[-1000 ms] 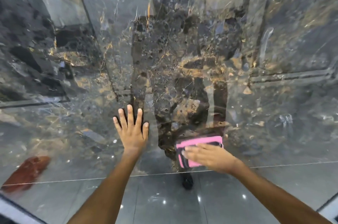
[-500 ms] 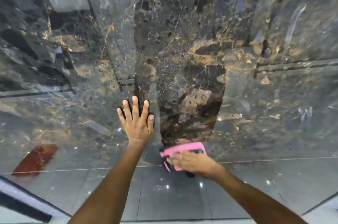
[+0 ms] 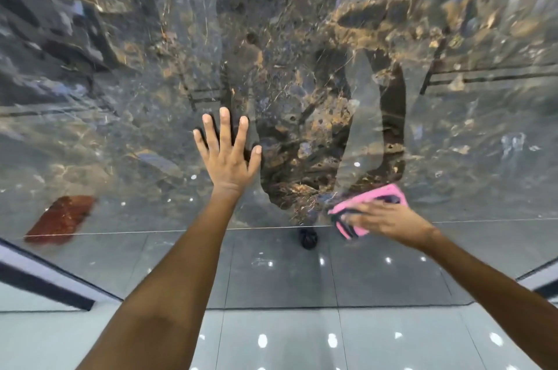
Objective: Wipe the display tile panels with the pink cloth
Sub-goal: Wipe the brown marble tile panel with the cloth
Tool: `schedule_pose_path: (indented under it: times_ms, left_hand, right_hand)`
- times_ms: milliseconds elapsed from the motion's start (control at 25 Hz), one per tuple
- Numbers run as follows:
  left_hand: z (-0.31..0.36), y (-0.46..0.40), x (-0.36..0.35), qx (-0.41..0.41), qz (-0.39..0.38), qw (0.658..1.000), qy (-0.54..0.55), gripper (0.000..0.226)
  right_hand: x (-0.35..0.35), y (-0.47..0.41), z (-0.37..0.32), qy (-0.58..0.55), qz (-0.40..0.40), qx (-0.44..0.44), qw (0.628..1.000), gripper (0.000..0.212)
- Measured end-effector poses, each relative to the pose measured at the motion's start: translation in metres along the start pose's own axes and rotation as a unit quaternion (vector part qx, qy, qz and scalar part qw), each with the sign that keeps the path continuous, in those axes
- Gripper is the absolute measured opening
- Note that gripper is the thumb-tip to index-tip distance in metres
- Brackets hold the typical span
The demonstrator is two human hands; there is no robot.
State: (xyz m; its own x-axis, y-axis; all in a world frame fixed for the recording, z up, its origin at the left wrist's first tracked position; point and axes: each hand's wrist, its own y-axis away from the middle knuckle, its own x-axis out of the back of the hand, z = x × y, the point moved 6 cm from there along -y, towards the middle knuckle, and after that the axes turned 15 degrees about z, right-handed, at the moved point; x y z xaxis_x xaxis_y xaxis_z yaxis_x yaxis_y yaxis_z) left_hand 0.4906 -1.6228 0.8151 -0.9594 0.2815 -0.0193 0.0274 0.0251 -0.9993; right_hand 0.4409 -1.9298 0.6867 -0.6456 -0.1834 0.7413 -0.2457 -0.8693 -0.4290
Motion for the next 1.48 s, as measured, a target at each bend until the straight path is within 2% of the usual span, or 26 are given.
schedule_pose_path:
  times_ms: [120,200,240,360,400,480,520,560,640,680,720,760,800,840,880,920,1000,1040,1120,1160,1200,1240,1320,1360,1440,1480]
  left_hand:
    - [0.0,0.001,-0.001,0.007,-0.009,1.0,0.0,0.063]
    - [-0.003,0.005,-0.001,0.009,-0.017,1.0,0.001,0.063]
    - [-0.004,0.004,-0.001,0.009,-0.025,1.0,-0.003,0.063]
    - [0.001,0.002,0.01,0.038,-0.066,0.997,-0.008,0.061]
    - [0.005,0.002,0.016,0.077,-0.076,0.994,-0.002,0.055]
    - [0.012,-0.015,0.025,0.155,-0.067,0.985,0.025,0.041]
    - [0.018,-0.038,0.025,0.168,-0.048,0.983,0.048,0.037]
    - [0.026,-0.074,0.022,0.161,-0.026,0.984,0.072,0.035]
    - [0.043,-0.162,0.009,0.127,0.02,0.986,0.105,0.035]
    - [0.051,-0.207,0.003,0.118,0.041,0.987,0.097,0.036]
    - [0.056,-0.247,-0.002,0.117,0.061,0.988,0.078,0.039]
    - [0.06,-0.278,-0.005,0.122,0.077,0.988,0.056,0.043]
    - [0.062,-0.302,-0.008,0.128,0.085,0.987,0.037,0.048]
    - [0.061,-0.315,-0.012,0.135,0.08,0.987,0.018,0.052]
    - [0.061,-0.321,-0.015,0.135,0.069,0.988,-0.001,0.055]
    - [0.061,-0.322,-0.019,0.123,0.057,0.991,-0.016,0.057]
    - [0.059,-0.316,-0.025,0.093,0.044,0.994,-0.026,0.059]
    - [0.058,-0.314,-0.026,0.088,0.046,0.995,-0.027,0.059]
    - [0.057,-0.314,-0.028,0.093,0.051,0.994,-0.028,0.06]
    - [0.057,-0.317,-0.028,0.094,0.054,0.994,-0.026,0.06]
    - [0.058,-0.319,-0.027,0.095,0.058,0.993,-0.025,0.06]
    - [0.058,-0.32,-0.026,0.096,0.062,0.993,-0.024,0.06]
    - [0.058,-0.318,-0.027,0.098,0.067,0.993,-0.024,0.06]
    - [0.058,-0.318,-0.027,0.099,0.07,0.992,-0.025,0.06]
    - [0.058,-0.318,-0.028,0.101,0.072,0.992,-0.027,0.061]
    - [0.059,-0.318,-0.029,0.101,0.074,0.992,-0.029,0.061]
  right_hand:
    - [0.069,-0.022,0.072,0.1,0.172,-0.189,0.962,0.081]
    - [0.083,-0.045,0.079,0.144,0.229,-0.272,0.924,0.076]
    - [0.072,-0.057,0.066,0.155,0.213,-0.243,0.934,0.084]
    - [0.048,-0.068,0.03,0.123,0.094,-0.007,0.988,0.107]
    - [0.066,-0.068,0.046,0.129,0.102,0.02,0.986,0.102]
    - [0.127,-0.076,0.107,0.169,0.205,-0.04,0.963,0.083]
    - [0.171,-0.08,0.149,0.182,0.281,-0.142,0.931,0.08]
    - [0.217,-0.077,0.192,0.184,0.373,-0.272,0.868,0.081]
    - [0.274,-0.069,0.249,0.096,0.536,-0.508,0.667,0.078]
    - [0.281,-0.083,0.249,0.047,0.553,-0.558,0.617,0.077]
    - [0.276,-0.106,0.239,0.04,0.53,-0.545,0.649,0.077]
    - [0.264,-0.134,0.218,0.068,0.477,-0.446,0.754,0.075]
    - [0.241,-0.156,0.186,0.119,0.401,-0.263,0.869,0.072]
    - [0.221,-0.163,0.16,0.158,0.305,-0.099,0.934,0.067]
    - [0.217,-0.157,0.156,0.185,0.238,-0.008,0.954,0.063]
    - [0.226,-0.147,0.174,0.2,0.226,0.01,0.953,0.063]
    - [0.279,-0.133,0.235,0.203,0.358,-0.148,0.899,0.071]
    - [0.317,-0.121,0.276,0.172,0.445,-0.306,0.824,0.075]
    - [0.37,-0.099,0.331,0.055,0.564,-0.567,0.597,0.079]
    - [0.379,-0.109,0.333,0.019,0.58,-0.602,0.549,0.08]
    - [0.381,-0.129,0.326,0.025,0.576,-0.575,0.58,0.079]
    - [0.372,-0.155,0.312,0.059,0.544,-0.49,0.678,0.078]
    - [0.326,-0.198,0.253,0.135,0.404,-0.215,0.879,0.074]
    - [0.311,-0.202,0.236,0.176,0.327,-0.116,0.921,0.072]
    - [0.331,-0.198,0.253,0.211,0.325,-0.089,0.918,0.066]
    - [0.36,-0.195,0.279,0.19,0.395,-0.178,0.881,0.064]
